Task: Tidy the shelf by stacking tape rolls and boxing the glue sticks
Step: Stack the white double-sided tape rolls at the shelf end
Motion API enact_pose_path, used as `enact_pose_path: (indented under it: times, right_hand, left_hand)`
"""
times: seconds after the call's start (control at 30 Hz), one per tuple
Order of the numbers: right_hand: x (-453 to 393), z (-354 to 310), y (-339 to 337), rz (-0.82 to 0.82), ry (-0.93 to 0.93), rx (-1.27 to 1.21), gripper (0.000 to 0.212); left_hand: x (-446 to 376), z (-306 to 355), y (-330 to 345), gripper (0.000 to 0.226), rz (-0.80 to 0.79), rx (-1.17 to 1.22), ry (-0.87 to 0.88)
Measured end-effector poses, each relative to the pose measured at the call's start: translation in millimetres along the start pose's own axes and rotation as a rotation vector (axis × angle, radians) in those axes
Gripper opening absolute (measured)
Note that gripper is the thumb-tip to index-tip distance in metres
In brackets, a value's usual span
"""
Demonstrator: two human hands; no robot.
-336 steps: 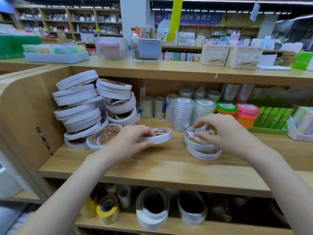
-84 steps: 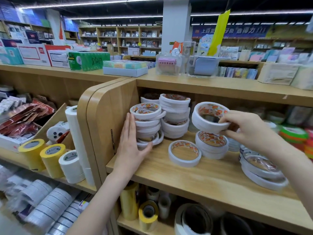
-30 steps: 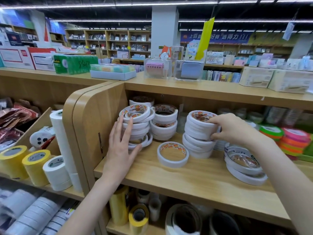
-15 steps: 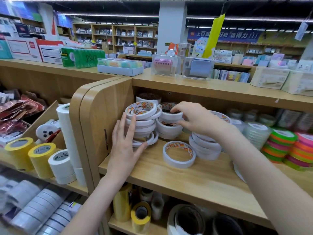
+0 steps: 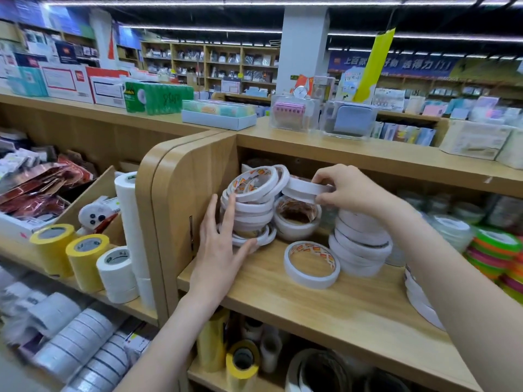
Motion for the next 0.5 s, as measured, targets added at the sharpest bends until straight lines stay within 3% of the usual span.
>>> enact_pose_path:
  times: [0.27,0.5]
  right_hand:
    - [21,-5,-10,-0.154,-0.017,-0.328,0.013]
    - [41,-6,-4,-0.166,-0.049,-0.375,0.016]
  left_hand:
    - [1,3,-4,0.090,0.044,-0.053,0.025]
    - [2,19,-3,0.084,0.093,-0.254,0.193]
Point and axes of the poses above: each hand's wrist, its own x-axis away from the middle knuckle, its own y-axis out of the palm, z = x × y, the point moved 10 cm from there along -x, towards the middle knuckle, and after that the axes turned 6 degrees about -x, right-handed, at the moved point
